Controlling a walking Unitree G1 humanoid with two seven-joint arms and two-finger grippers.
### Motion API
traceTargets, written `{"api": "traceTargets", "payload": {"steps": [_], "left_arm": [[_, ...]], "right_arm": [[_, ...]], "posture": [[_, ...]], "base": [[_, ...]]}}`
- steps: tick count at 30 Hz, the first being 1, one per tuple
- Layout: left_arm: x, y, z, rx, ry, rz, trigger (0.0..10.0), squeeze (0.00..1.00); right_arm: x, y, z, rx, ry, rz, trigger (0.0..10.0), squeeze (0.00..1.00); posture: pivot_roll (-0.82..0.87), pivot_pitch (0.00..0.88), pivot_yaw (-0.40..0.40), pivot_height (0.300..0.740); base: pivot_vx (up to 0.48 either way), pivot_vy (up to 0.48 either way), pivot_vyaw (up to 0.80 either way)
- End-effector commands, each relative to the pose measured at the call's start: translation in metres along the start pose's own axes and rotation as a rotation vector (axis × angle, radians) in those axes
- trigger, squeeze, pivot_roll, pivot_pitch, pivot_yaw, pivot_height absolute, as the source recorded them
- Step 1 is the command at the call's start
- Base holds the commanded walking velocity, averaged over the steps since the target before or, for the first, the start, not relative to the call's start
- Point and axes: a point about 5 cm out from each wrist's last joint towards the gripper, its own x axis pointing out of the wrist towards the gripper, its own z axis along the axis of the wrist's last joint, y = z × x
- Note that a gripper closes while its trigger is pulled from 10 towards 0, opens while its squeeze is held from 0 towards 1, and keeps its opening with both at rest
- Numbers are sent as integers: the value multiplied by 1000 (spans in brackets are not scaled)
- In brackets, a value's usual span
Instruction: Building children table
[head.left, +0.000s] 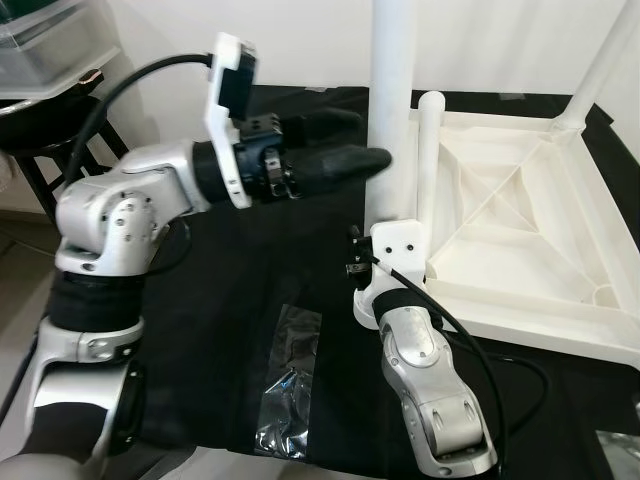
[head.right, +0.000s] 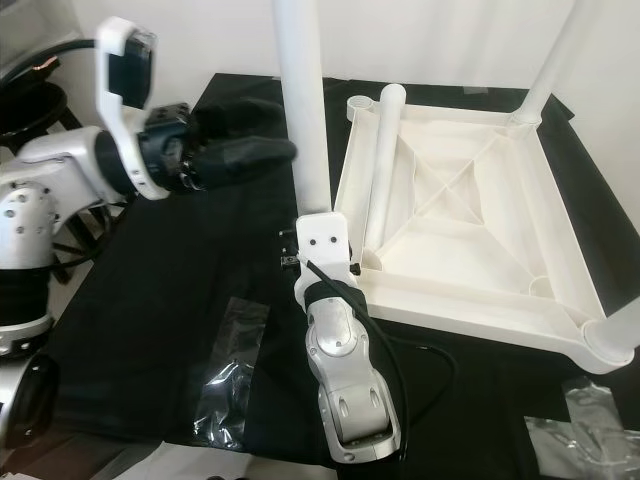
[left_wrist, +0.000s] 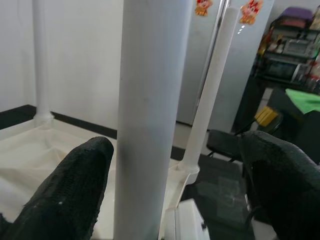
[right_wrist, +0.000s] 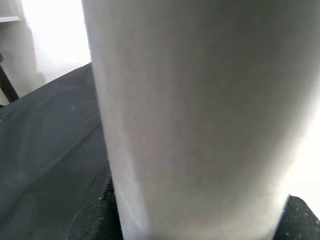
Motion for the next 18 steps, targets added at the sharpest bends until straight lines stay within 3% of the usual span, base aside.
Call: {"api": "traceTargets", "payload": {"steps": [1, 10, 11, 13, 14, 15, 18], "left_arm": [[6, 1, -1, -5, 14, -15, 10000, 0], [19, 8, -1, -10, 14, -43, 10000, 0], [20, 8, -1, -8, 16, -51, 9529, 0], [20, 8, -1, -8, 16, -51, 9529, 0], [20, 8, -1, 2, 21, -61, 4039, 0], [21, 7, -1, 15, 27, -73, 0, 0], [21, 5, 0, 35, 37, -84, 0, 0]], "right_arm": [[-20, 26, -45, 119, 239, 46, 10000, 0], [-19, 29, -45, 132, 225, 48, 10000, 0], [-19, 29, -45, 133, 224, 48, 10000, 0], [-19, 29, -45, 133, 224, 48, 10000, 0], [-18, 29, -45, 135, 222, 49, 10000, 0], [-18, 30, -45, 137, 220, 50, 10000, 0], [-18, 30, -45, 140, 217, 51, 10000, 0]], "posture": [[-15, 147, 46, 740], [-24, 139, 61, 740], [-24, 139, 61, 740], [-24, 139, 61, 740], [-23, 138, 63, 740], [-22, 136, 65, 740], [-22, 131, 64, 740]], "base": [[0, 0, 0], [0, 0, 0], [0, 0, 0], [0, 0, 0], [0, 0, 0], [0, 0, 0], [0, 0, 0]]}}
